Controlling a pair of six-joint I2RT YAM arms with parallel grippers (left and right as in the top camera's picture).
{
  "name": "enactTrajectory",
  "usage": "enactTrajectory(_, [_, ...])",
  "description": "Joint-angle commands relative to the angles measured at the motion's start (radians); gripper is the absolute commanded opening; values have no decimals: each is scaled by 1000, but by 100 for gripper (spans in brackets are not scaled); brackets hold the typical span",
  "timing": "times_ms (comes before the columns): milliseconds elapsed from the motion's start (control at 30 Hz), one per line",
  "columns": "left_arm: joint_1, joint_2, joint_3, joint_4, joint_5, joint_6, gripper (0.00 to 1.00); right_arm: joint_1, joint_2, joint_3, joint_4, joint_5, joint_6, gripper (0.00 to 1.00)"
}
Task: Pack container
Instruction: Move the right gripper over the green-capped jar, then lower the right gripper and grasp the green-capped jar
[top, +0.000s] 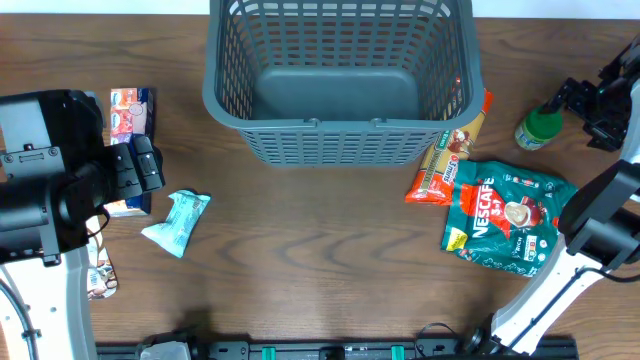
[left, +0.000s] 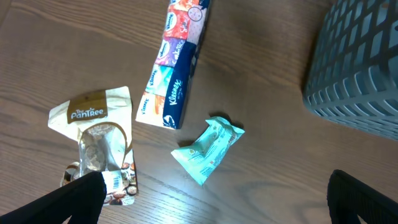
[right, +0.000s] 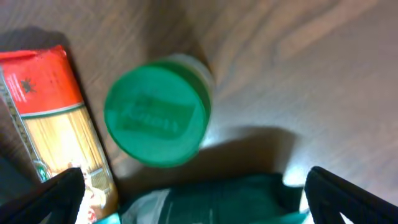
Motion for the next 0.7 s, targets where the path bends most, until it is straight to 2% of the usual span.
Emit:
enactTrajectory(0, [5, 4, 22, -3, 0, -16, 99, 39, 32, 18, 20, 5, -36, 99])
enactTrajectory(267, [5, 4, 22, -5, 0, -16, 99, 94, 86, 18, 61, 15, -35, 99])
enactTrajectory(667, [5, 4, 22, -22, -1, -16, 99, 99, 103, 17, 77, 89, -43, 99])
